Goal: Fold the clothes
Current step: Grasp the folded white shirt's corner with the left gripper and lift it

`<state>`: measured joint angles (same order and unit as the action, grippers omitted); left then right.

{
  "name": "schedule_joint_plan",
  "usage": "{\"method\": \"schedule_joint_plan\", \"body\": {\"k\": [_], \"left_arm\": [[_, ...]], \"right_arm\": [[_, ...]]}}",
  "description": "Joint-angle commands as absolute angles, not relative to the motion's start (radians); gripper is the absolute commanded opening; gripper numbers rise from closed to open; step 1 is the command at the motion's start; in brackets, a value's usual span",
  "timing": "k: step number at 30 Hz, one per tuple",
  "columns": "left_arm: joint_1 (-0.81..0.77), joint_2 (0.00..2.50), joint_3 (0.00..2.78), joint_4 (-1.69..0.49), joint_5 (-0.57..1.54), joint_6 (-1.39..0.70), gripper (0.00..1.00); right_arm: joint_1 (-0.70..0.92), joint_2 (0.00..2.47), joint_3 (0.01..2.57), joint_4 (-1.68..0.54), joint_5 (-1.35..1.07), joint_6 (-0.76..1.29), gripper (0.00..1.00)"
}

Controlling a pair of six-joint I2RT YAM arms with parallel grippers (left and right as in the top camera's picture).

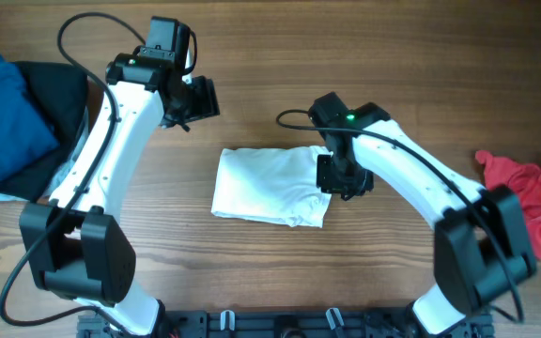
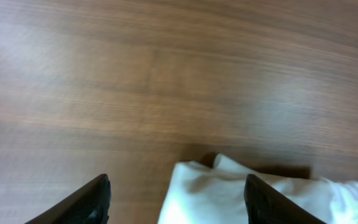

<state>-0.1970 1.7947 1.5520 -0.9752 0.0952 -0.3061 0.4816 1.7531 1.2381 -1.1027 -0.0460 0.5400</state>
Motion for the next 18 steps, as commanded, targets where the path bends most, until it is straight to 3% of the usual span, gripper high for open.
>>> {"method": "schedule_joint_plan", "body": {"k": [1, 6, 12, 18], "left_arm": [[-0.201, 1.841, 1.548, -0.944, 0.18, -0.238, 0.7], [-0.203, 1.922, 1.548, -0.95, 0.286, -0.218, 0.68], [-0.259, 2.018, 1.548, -0.992, 0.32, -0.126, 0.66], [-0.3, 2.071, 1.523, -1.113, 0.265, -0.116, 0.59]], "right_arm": [[0.483, 1.649, 1.249, -1.103, -0.233, 0.45, 0.41], [0.5, 1.647, 1.209, -1.049, -0.437, 0.421, 0.47], [0.509, 1.647, 1.073, -0.904, -0.612, 0.422, 0.46], [0.509, 1.647, 0.94, -0.8, -0.621, 0.448, 0.46]]}}
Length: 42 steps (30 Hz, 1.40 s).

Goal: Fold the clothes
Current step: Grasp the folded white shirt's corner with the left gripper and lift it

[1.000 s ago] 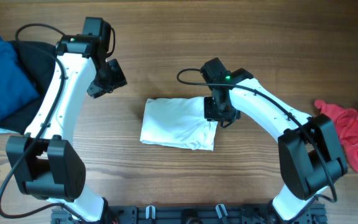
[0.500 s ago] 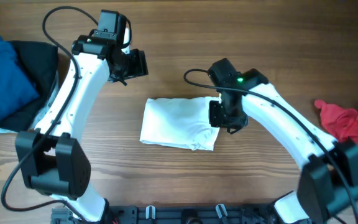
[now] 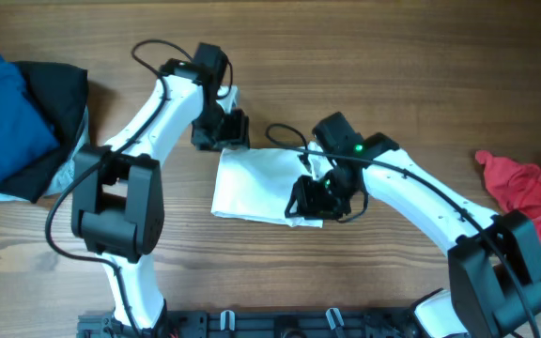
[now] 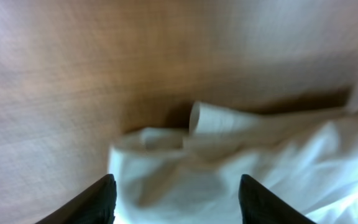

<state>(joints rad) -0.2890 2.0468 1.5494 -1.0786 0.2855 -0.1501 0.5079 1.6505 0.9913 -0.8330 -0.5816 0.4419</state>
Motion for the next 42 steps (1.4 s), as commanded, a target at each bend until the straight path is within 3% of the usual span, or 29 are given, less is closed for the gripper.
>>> {"method": "schedule_joint_plan", "body": {"k": [1, 8, 11, 15, 21, 24, 25, 26, 31, 36, 42], "left_arm": [[-0.302, 2.071, 1.505, -1.116, 0.265, -0.116, 0.59], [-0.301, 2.071, 1.364, -1.163, 0.26, -0.116, 0.41], [-0.301, 2.07, 1.334, -1.242, 0.237, -0.15, 0.27], [-0.302, 2.067, 1.32, -1.323, 0.231, -0.228, 0.2], [-0.301, 1.934, 1.32, -1.327, 0.231, -0.271, 0.2], [-0.301, 1.805, 1.32, -1.285, 0.23, -0.27, 0.29], [-0.301, 1.755, 1.32, -1.257, 0.226, -0.27, 0.55], [-0.301, 1.707, 1.32, -1.218, 0.218, -0.27, 1.0], [-0.301, 1.633, 1.32, -0.991, 0.262, -0.159, 1.0], [-0.283, 1.739, 1.32, -0.842, 0.485, 0.037, 1.0], [-0.283, 1.932, 1.32, -0.771, 0.576, 0.128, 1.0]], "right_arm": [[0.509, 1.647, 0.926, -0.785, -0.6, 0.453, 0.46], [0.508, 1.647, 0.889, -0.68, -0.245, 0.587, 0.51], [0.487, 1.647, 0.889, -0.628, -0.13, 0.577, 0.51], [0.456, 1.647, 0.889, -0.515, -0.035, 0.498, 0.51], [0.437, 1.647, 0.896, -0.46, -0.018, 0.367, 0.53], [0.437, 1.638, 0.899, -0.485, -0.011, 0.366, 0.53], [0.437, 1.626, 0.899, -0.497, -0.011, 0.371, 0.53], [0.437, 1.602, 0.9, -0.518, -0.011, 0.377, 0.51], [0.437, 1.456, 0.9, -0.587, 0.01, 0.378, 0.52], [0.437, 1.224, 0.904, -0.711, 0.102, 0.404, 0.53], [0.437, 1.069, 0.904, -0.81, 0.107, 0.429, 0.55]]}}
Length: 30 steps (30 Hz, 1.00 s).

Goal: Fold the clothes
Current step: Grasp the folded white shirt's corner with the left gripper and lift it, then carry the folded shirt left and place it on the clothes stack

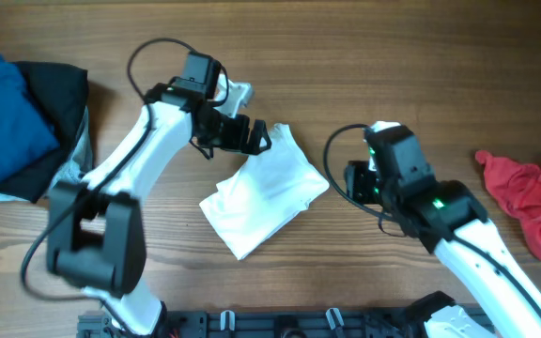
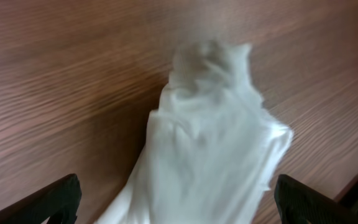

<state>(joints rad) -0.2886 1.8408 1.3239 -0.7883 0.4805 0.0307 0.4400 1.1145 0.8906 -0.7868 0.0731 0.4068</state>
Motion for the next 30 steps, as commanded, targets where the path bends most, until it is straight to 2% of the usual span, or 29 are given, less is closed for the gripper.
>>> {"method": "schedule_joint_plan", "body": {"k": [1, 7, 9, 13, 14, 17, 18, 23, 30], "left_arm": [[-0.284, 1.959, 1.32, -0.764, 0.58, 0.128, 1.0], [-0.303, 2.085, 1.32, -0.78, 0.613, 0.128, 0.97], [-0.332, 2.112, 1.32, -0.79, 0.613, 0.128, 0.9], [-0.404, 2.144, 1.32, -0.803, 0.609, 0.151, 0.61], [-0.416, 2.144, 1.32, -0.803, 0.608, 0.151, 0.51], [-0.432, 2.144, 1.32, -0.803, 0.556, 0.136, 0.11], [-0.43, 2.143, 1.32, -0.805, 0.524, 0.113, 0.04], [-0.366, 2.08, 1.359, -0.87, 0.458, 0.091, 0.04], [-0.194, 1.816, 1.428, -0.897, 0.234, -0.037, 0.04]], "right_arm": [[0.437, 1.061, 0.904, -0.82, 0.106, 0.429, 0.55], [0.437, 1.064, 0.904, -0.852, 0.106, 0.44, 0.56], [0.437, 1.064, 0.904, -0.85, 0.106, 0.448, 0.56], [0.437, 1.064, 0.904, -0.857, 0.106, 0.448, 0.56], [0.437, 1.064, 0.904, -0.86, 0.107, 0.447, 0.56], [0.437, 1.064, 0.904, -0.873, 0.113, 0.447, 0.56], [0.437, 1.064, 0.904, -0.876, 0.113, 0.447, 0.56], [0.437, 1.064, 0.904, -0.88, 0.113, 0.447, 0.56], [0.437, 1.064, 0.904, -0.88, 0.117, 0.447, 0.56]]}}
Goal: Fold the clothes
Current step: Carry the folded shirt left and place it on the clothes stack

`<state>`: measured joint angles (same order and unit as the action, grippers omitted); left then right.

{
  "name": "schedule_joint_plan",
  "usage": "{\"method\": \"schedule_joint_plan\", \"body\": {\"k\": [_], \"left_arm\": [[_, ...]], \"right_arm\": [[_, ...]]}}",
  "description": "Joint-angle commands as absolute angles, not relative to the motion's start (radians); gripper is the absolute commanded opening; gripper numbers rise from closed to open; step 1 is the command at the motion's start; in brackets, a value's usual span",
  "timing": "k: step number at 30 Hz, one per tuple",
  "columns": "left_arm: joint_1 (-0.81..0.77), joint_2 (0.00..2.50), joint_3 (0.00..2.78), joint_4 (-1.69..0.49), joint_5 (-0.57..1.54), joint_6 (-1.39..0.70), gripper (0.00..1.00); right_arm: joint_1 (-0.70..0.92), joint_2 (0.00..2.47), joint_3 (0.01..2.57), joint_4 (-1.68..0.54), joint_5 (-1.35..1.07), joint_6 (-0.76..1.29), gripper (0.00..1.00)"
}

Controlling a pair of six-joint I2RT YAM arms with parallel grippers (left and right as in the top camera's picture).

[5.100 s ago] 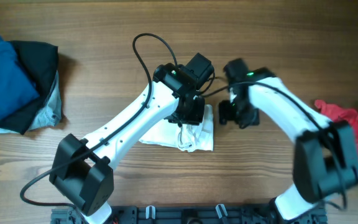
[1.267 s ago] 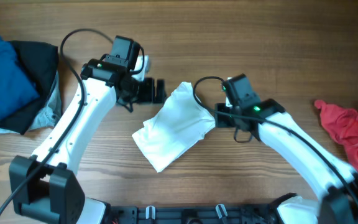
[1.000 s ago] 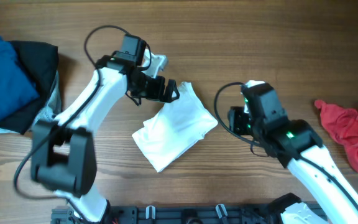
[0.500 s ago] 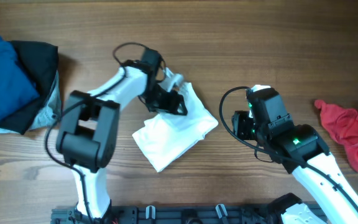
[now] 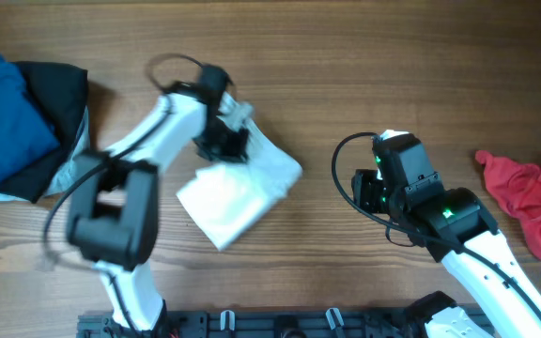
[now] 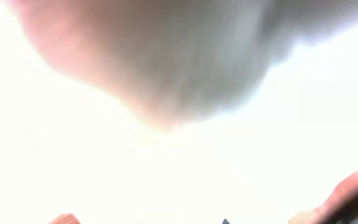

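Note:
A folded white garment (image 5: pixel 238 192) lies skewed on the wooden table (image 5: pixel 364 56), left of centre. My left gripper (image 5: pixel 225 139) is down on the garment's far upper corner; the overhead view hides its jaws under the wrist. White cloth (image 6: pixel 179 168) floods the left wrist view, overexposed, so the finger spacing is unreadable. My right gripper (image 5: pixel 364 188) hovers over bare wood to the right of the garment, apart from it, and its jaws cannot be made out.
A blue garment (image 5: pixel 3 103) and a black one (image 5: pixel 59 89) are piled at the left edge on a pale cloth (image 5: pixel 69 169). A crumpled red garment (image 5: pixel 529 192) lies at the right edge.
The white garment has shifted left and toward the near edge. My left gripper, then beside its far corner, is now pressed on that corner. The right arm has barely moved.
The white garment lay square at the centre with my right gripper on its right edge and the left gripper away. Then both grippers were at it. Later it lay turned diagonally with the right arm drawn back, and now it sits further left under my left gripper.

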<state>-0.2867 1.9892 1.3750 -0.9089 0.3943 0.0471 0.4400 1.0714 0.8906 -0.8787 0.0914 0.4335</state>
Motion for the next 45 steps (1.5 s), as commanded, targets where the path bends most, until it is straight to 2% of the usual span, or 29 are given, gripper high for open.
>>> {"method": "schedule_joint_plan", "body": {"k": [1, 6, 10, 16, 27, 41, 44, 45], "left_arm": [[-0.143, 1.757, 1.428, -0.884, 0.209, -0.059, 0.04], [0.066, 1.607, 1.428, -0.817, 0.189, -0.069, 0.04], [0.232, 1.581, 1.428, -0.74, 0.189, -0.092, 0.04], [0.396, 1.584, 1.428, -0.599, 0.189, -0.155, 0.04], [0.573, 1.593, 1.428, -0.405, 0.188, -0.17, 0.08], [0.649, 1.755, 1.428, -0.265, 0.187, -0.173, 0.08], [0.66, 1.78, 1.428, -0.219, 0.16, -0.182, 0.14], [0.667, 1.788, 1.428, -0.209, 0.136, -0.197, 0.21]], "right_arm": [[0.437, 1.064, 0.904, -0.881, 0.117, 0.448, 0.56], [0.437, 1.064, 0.904, -0.887, 0.117, 0.448, 0.56], [0.437, 1.064, 0.904, -0.904, 0.117, 0.448, 0.55], [0.437, 1.064, 0.904, -0.91, 0.117, 0.448, 0.56], [0.437, 1.064, 0.904, -0.937, 0.139, 0.448, 0.55], [0.437, 1.064, 0.904, -0.953, 0.139, 0.444, 0.56], [0.437, 1.064, 0.904, -0.965, 0.139, 0.445, 0.56], [0.437, 1.064, 0.904, -0.968, 0.139, 0.445, 0.56]]}}
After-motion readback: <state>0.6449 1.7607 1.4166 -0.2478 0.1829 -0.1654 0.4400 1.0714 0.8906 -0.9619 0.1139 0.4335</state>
